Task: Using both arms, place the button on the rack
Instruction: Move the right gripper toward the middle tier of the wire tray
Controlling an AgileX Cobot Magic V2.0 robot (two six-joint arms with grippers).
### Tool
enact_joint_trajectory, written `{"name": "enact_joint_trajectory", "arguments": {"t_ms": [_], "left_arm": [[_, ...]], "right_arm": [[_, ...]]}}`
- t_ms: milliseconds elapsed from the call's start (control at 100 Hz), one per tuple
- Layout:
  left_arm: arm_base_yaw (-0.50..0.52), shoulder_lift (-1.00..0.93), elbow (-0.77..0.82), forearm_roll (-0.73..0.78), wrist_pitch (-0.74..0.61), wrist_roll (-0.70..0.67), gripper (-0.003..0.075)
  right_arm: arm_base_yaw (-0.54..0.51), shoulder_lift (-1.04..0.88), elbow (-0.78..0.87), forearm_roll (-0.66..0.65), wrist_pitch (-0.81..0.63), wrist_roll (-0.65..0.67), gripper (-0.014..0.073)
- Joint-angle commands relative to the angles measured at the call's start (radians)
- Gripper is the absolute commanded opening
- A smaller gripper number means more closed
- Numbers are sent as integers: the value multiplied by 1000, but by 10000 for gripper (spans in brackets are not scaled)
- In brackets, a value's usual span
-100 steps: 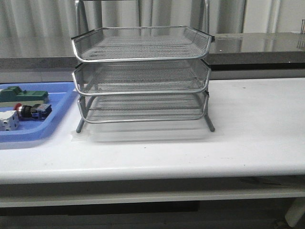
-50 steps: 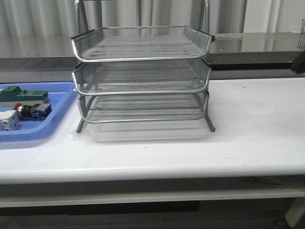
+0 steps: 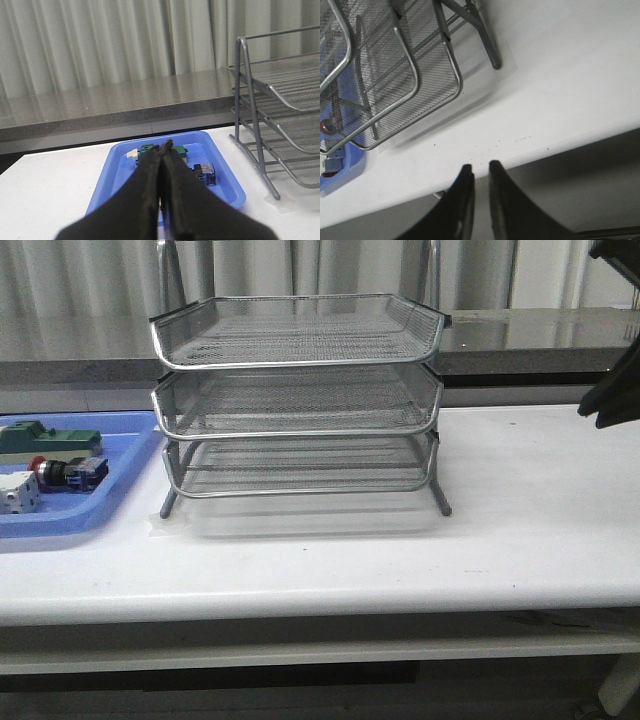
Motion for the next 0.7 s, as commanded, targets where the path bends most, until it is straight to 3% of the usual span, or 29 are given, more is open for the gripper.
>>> {"name": "enact_joint_trajectory", "arguments": {"t_ms": [0, 90, 360, 690], "left_arm": [[-5, -32, 55, -6, -81, -9, -21], [-5, -32, 55, -6, -81, -9, -21], [-5, -32, 55, -6, -81, -9, -21], [-5, -32, 55, -6, -81, -9, -21]], "right_arm": [[-1, -18, -33, 53, -23, -33, 311], [-1, -18, -33, 87, -23, -56, 395], [-1, -12, -33, 265, -23, -186, 392], [-1, 79, -33, 618, 68, -510, 392]]}}
